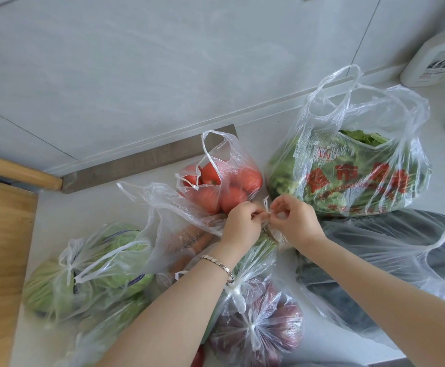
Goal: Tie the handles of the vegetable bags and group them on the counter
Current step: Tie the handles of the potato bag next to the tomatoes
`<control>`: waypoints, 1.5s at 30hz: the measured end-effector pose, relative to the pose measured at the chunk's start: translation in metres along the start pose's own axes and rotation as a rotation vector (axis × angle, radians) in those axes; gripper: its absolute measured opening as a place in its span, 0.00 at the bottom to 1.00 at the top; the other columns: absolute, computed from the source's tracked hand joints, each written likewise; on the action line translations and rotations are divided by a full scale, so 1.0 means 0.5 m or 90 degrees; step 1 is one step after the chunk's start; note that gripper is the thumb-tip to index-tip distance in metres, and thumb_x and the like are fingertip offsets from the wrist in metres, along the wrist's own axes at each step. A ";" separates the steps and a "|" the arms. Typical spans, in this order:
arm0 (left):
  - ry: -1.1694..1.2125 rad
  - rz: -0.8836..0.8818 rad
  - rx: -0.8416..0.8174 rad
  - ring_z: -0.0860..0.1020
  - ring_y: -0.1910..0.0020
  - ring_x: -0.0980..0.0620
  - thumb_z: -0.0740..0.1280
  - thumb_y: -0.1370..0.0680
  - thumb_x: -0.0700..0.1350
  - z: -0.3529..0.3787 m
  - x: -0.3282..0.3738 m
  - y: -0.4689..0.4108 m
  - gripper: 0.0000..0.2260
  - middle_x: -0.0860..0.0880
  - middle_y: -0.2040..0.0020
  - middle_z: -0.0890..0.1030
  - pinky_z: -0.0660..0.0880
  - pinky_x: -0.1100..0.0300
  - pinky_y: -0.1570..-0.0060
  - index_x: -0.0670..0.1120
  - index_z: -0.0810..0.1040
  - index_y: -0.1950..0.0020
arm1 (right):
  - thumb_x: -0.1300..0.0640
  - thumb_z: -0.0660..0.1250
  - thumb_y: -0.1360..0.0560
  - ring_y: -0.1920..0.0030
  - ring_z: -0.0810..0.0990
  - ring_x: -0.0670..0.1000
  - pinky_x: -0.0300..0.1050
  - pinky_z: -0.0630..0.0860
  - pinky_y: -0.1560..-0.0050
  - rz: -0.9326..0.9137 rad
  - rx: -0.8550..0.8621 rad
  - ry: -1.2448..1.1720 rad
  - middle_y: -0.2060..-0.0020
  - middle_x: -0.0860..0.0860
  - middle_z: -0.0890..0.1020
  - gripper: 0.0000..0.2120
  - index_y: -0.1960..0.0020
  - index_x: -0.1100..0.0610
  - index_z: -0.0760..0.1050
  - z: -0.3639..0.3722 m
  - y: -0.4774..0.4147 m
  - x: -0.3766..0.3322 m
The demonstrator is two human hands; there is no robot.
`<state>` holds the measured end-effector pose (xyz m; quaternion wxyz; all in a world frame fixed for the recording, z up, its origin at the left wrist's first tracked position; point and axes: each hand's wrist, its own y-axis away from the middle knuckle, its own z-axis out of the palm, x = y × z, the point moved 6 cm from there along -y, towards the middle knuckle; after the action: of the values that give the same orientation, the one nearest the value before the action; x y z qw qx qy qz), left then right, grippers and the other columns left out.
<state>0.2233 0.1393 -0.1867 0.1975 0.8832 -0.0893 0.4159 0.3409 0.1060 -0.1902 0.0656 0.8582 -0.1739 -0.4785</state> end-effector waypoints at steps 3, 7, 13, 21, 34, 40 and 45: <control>-0.028 0.060 0.013 0.71 0.60 0.53 0.66 0.25 0.38 -0.001 0.005 0.005 0.06 0.56 0.65 0.68 0.65 0.65 0.56 0.37 0.79 0.59 | 0.62 0.69 0.30 0.67 0.72 0.44 0.36 0.69 0.64 0.007 -0.046 -0.005 0.67 0.48 0.77 0.07 0.62 0.54 0.71 -0.001 -0.003 -0.001; -0.034 0.079 0.032 0.71 0.58 0.55 0.65 0.25 0.38 0.001 -0.003 0.005 0.06 0.52 0.61 0.71 0.66 0.67 0.55 0.37 0.80 0.55 | 0.62 0.67 0.30 0.65 0.75 0.50 0.43 0.73 0.60 0.023 -0.113 -0.014 0.65 0.53 0.80 0.10 0.66 0.51 0.73 0.004 -0.007 -0.001; 0.146 -0.086 -0.013 0.71 0.69 0.59 0.68 0.25 0.40 0.013 -0.029 -0.003 0.07 0.53 0.67 0.76 0.68 0.70 0.64 0.39 0.82 0.51 | 0.69 0.66 0.30 0.75 0.67 0.41 0.28 0.64 0.72 -0.081 -0.154 0.027 0.75 0.45 0.71 0.13 0.57 0.53 0.83 -0.004 0.002 -0.017; 0.146 -0.179 -0.050 0.71 0.66 0.50 0.71 0.28 0.46 0.021 -0.035 -0.006 0.10 0.45 0.68 0.76 0.71 0.56 0.61 0.38 0.82 0.59 | 0.68 0.79 0.45 0.64 0.81 0.58 0.50 0.80 0.70 -0.299 -0.032 0.390 0.66 0.55 0.81 0.13 0.65 0.61 0.78 0.024 0.011 -0.005; -0.160 -0.142 0.039 0.79 0.51 0.43 0.62 0.27 0.38 0.002 -0.016 -0.020 0.09 0.42 0.53 0.83 0.74 0.57 0.54 0.40 0.82 0.55 | 0.58 0.70 0.44 0.59 0.75 0.52 0.43 0.80 0.61 -0.391 -0.111 0.636 0.65 0.50 0.80 0.10 0.63 0.57 0.80 0.040 0.036 -0.018; -0.264 0.138 0.125 0.78 0.53 0.51 0.61 0.22 0.40 -0.123 0.070 0.059 0.09 0.49 0.47 0.78 0.75 0.60 0.55 0.41 0.81 0.51 | 0.59 0.59 0.24 0.46 0.75 0.54 0.44 0.71 0.49 -0.163 -0.188 0.477 0.44 0.53 0.76 0.09 0.45 0.56 0.73 0.003 0.035 -0.061; -0.465 0.169 0.319 0.79 0.52 0.45 0.66 0.27 0.41 -0.304 0.064 0.151 0.09 0.47 0.49 0.80 0.73 0.53 0.53 0.43 0.79 0.48 | 0.57 0.60 0.24 0.57 0.79 0.51 0.49 0.78 0.52 -0.203 -0.195 0.261 0.56 0.51 0.82 0.06 0.51 0.51 0.75 0.027 0.051 -0.201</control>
<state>0.1129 0.1353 -0.0538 -0.1215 0.9734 -0.1618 0.1077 0.2749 0.1195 -0.1102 0.1526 0.9334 0.0540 -0.3203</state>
